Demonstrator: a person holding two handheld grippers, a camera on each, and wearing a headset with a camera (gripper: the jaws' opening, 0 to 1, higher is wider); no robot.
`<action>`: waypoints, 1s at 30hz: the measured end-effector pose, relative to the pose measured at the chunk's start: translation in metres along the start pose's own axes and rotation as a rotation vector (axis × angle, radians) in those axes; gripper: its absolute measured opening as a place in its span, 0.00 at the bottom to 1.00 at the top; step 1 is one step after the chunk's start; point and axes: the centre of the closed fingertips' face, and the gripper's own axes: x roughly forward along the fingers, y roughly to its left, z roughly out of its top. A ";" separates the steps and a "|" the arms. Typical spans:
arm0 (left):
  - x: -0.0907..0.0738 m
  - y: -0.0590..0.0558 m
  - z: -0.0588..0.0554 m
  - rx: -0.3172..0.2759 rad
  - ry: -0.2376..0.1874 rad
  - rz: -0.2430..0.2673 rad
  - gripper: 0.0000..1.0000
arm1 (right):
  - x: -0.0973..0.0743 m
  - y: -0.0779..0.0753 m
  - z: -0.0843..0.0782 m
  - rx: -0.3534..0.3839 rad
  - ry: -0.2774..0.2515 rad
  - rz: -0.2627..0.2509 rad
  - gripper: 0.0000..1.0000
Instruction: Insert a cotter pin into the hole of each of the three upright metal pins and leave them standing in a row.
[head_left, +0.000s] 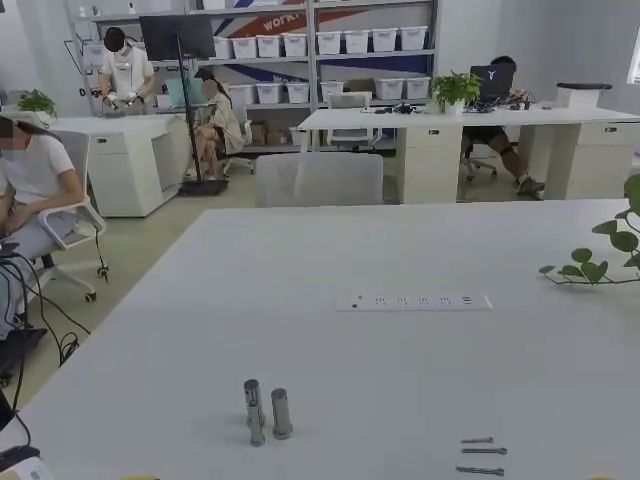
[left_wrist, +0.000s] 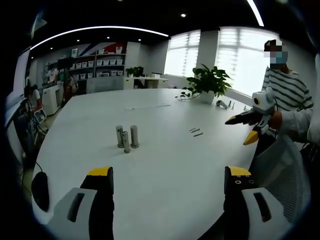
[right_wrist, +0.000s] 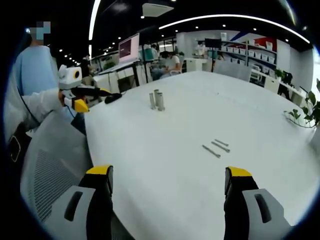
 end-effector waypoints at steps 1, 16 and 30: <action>0.000 0.000 0.000 0.000 0.000 0.000 0.92 | 0.000 0.000 0.000 0.000 -0.001 -0.001 0.94; 0.000 0.001 -0.001 -0.003 0.000 0.000 0.91 | 0.000 -0.001 0.002 -0.007 0.002 0.000 0.94; 0.001 0.003 -0.001 -0.005 0.001 -0.001 0.91 | 0.000 -0.002 0.000 -0.002 0.003 -0.001 0.94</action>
